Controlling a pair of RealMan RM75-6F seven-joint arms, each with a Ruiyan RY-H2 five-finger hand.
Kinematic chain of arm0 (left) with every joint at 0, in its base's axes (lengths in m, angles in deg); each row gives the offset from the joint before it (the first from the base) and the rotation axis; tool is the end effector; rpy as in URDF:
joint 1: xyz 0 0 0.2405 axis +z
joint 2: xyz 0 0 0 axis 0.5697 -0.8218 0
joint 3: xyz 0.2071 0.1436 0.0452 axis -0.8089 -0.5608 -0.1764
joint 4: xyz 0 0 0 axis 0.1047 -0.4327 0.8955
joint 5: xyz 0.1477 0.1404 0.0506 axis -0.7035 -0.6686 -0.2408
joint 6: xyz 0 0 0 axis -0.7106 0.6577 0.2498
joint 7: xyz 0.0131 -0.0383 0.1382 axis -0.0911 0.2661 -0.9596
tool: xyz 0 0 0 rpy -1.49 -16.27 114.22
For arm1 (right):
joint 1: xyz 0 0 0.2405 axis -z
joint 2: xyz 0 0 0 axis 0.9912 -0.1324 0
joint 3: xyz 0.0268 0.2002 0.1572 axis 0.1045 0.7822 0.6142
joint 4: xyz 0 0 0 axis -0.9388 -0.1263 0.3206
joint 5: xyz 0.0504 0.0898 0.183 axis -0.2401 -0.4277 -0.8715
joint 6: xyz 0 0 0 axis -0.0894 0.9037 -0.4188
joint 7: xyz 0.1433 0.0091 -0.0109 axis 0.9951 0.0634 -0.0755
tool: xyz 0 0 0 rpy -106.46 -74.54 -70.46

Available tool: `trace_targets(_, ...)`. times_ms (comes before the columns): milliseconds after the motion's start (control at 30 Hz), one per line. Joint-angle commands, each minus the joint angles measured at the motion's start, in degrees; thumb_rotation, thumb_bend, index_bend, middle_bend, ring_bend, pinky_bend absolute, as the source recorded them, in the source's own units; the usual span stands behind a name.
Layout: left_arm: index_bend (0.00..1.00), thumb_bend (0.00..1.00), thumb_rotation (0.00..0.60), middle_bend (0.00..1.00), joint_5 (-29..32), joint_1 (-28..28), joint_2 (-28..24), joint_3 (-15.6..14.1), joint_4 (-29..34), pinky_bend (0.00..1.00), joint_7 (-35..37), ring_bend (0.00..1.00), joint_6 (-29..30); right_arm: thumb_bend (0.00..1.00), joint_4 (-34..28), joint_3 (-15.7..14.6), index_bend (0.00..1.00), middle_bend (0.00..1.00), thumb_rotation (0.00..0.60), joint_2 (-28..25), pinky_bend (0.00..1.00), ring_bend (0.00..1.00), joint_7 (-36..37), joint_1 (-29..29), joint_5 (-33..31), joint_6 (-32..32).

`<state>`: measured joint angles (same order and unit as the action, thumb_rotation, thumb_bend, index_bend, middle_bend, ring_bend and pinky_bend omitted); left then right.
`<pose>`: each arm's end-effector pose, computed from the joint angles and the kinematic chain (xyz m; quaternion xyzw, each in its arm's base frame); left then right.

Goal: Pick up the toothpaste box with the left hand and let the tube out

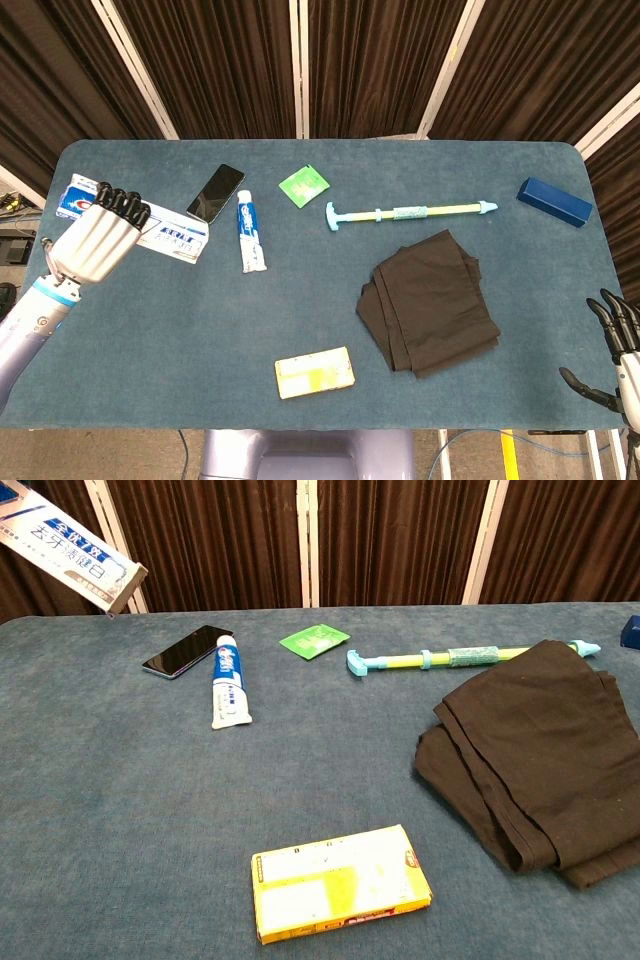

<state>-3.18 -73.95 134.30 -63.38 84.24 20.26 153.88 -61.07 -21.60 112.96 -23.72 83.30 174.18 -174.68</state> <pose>-0.1803 0.3339 0.1803 -0.7713 0.1098 -0.1951 0.5959 -0.3170 -0.1458 0.2001 0.5592 -0.3738 0.4795 0.5636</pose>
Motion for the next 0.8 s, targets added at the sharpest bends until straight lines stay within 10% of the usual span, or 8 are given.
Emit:
trace_targets(33,0.49,0.48,0.6,0.31,0.8,1.1,-0.5,0.5,0.8,0.34,2.1,0.34,0.7,0.06,-0.1,0.0,0.09,0.0,0.6,0.0,0.0,0.0,-0.1,0.0,0.0,0.1)
trace_targets(800,0.4,0.46,0.6,0.25,9.5,6.2,17.1,-0.6,4.0,0.3,19.7,0.29,-4.9,0.06,-0.2,-0.1,0.09,0.0,0.6,0.2,0.0,0.0,-0.9,0.0,0.3,0.1)
